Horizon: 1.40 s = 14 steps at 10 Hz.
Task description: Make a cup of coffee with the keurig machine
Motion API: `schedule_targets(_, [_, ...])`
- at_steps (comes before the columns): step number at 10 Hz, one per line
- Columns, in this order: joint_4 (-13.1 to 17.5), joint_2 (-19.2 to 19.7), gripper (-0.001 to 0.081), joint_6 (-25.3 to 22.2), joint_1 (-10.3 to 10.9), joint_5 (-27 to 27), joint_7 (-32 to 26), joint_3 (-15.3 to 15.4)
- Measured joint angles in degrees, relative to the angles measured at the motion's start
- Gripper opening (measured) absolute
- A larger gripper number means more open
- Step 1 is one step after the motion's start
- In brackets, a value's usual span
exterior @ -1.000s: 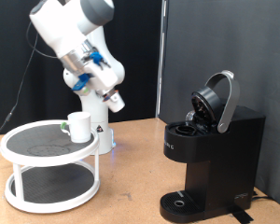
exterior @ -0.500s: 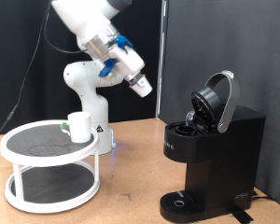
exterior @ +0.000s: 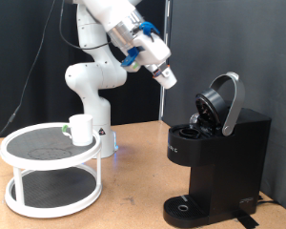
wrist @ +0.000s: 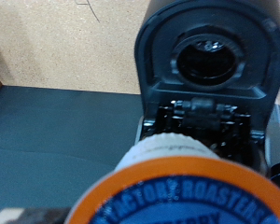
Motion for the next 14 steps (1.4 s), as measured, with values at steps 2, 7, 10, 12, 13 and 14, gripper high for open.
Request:
schedule_targets(2, [1.29, 1.41, 0.0388, -0.10, 0.12, 0.00, 0.02, 0.18])
schedule_targets(7, [-1.39, 3.30, 0.0388, 2.79, 0.22, -1.28, 0.82, 2.96])
schedule_targets(10, [-3.76, 5.09, 0.0388, 6.98, 0.40, -2.60, 0.82, 5.95])
schedule_targets(12, [-5.25, 6.02, 0.0388, 9.18, 0.44, -2.85, 0.81, 7.45])
schedule_targets(13, [-6.01, 6.36, 0.0388, 10.30, 0.45, -3.03, 0.81, 8.08])
schedule_targets(14, [-6.59, 6.81, 0.0388, 11.29, 0.45, -3.40, 0.81, 8.62])
